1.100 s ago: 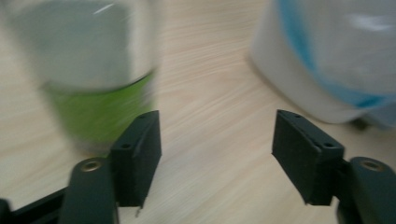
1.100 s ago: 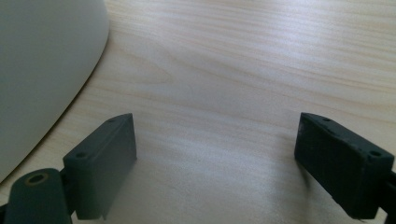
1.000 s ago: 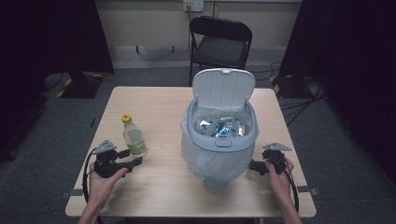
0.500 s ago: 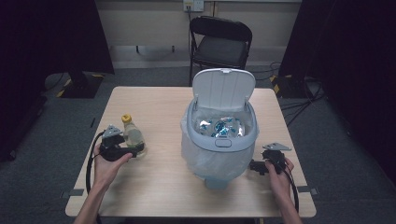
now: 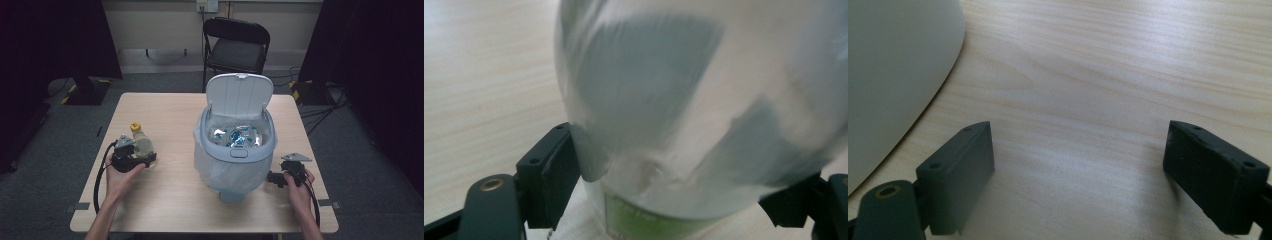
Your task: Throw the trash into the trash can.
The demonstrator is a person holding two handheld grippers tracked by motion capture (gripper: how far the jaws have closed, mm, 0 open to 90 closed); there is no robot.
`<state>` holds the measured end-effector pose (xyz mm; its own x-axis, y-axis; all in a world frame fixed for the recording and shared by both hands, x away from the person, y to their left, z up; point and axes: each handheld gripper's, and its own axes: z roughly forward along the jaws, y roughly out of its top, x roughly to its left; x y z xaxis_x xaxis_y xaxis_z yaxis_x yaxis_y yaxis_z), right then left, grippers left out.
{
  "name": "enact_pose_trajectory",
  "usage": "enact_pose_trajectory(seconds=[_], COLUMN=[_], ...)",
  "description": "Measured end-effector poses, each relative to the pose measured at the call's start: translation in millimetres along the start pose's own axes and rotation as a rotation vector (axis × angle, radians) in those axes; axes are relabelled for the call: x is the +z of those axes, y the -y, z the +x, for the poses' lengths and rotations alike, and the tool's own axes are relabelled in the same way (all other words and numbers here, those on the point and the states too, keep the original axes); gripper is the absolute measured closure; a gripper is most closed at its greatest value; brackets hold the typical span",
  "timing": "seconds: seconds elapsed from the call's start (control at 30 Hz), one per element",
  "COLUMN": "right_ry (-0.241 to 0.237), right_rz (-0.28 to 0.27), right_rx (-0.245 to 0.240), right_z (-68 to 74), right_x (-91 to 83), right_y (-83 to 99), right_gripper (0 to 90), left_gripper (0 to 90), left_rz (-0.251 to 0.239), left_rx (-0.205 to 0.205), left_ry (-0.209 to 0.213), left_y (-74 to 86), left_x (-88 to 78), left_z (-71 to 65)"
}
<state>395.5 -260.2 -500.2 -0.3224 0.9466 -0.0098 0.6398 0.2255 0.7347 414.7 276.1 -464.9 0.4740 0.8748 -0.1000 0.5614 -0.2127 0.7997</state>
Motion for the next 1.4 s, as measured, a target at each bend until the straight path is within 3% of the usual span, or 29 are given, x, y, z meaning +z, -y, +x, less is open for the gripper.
enact_pose_trajectory(seconds=[0.1,0.3,0.43,0.53,0.77,0.93,1.17,1.4], right_ry=[0.0,0.0,0.0,0.0,0.0,0.001,0.001,0.0], right_rz=[0.0,0.0,0.0,0.0,0.0,0.0,-0.001,0.0], right_rx=[0.0,0.0,0.0,0.0,0.0,-0.001,-0.001,0.0], right_z=[0.0,0.0,0.0,0.0,0.0,0.0,0.0,0.0], right_x=[0.0,0.0,0.0,0.0,0.0,0.0,0.1,0.0], right_y=[0.0,0.0,0.0,0.0,0.0,0.0,0.0,0.0], right_gripper=[11.7,11.7,11.7,11.7,11.7,11.7,11.7,11.7], left_gripper=[23.4,25.6,23.7,22.2,18.1,25.6,27.9,28.1], left_rz=[-0.017,0.001,0.021,0.01,-0.019,0.003,0.012,-0.028], left_rx=[-0.003,0.026,0.032,0.026,0.031,0.038,0.062,0.002], left_ry=[-0.009,-0.053,-0.055,-0.047,-0.08,-0.053,-0.082,-0.063], left_y=[4.5,4.9,4.7,4.2,4.2,5.3,4.8,7.9], left_x=[1.3,3.2,6.9,7.1,9.8,12.8,12.7,10.1], left_z=[-1.1,-5.8,-5.0,-4.5,-4.2,-3.8,-7.4,-0.4])
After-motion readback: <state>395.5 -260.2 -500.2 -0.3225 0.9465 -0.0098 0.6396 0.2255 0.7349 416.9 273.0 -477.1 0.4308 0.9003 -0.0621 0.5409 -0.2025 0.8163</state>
